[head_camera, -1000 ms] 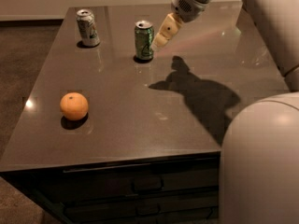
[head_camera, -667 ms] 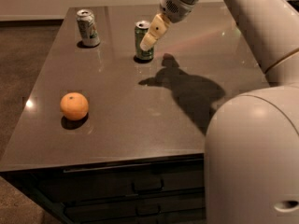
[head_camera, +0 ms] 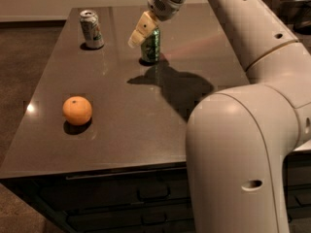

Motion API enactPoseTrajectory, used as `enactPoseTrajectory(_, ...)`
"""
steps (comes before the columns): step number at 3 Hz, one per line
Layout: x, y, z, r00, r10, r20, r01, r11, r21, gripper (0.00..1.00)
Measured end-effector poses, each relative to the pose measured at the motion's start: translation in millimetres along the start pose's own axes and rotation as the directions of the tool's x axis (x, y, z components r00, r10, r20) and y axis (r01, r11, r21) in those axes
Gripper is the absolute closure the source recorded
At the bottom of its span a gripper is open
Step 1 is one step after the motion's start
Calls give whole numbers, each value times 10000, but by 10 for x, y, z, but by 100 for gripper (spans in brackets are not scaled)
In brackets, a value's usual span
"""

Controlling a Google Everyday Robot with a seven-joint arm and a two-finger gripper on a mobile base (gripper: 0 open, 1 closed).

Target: Move green can near orange

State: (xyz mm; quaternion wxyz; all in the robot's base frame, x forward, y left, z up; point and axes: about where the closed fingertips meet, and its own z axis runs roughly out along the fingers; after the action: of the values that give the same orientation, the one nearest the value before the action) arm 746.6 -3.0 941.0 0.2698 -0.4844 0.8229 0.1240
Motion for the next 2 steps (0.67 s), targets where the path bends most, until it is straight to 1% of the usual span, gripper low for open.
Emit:
enactPoseTrajectory(1, -57, -43, 70, 10000, 22, 5, -22, 10000, -6, 0)
enactPoseTrajectory(2, -28, -110, 104, 9999, 105, -111, -105, 9999, 66, 0)
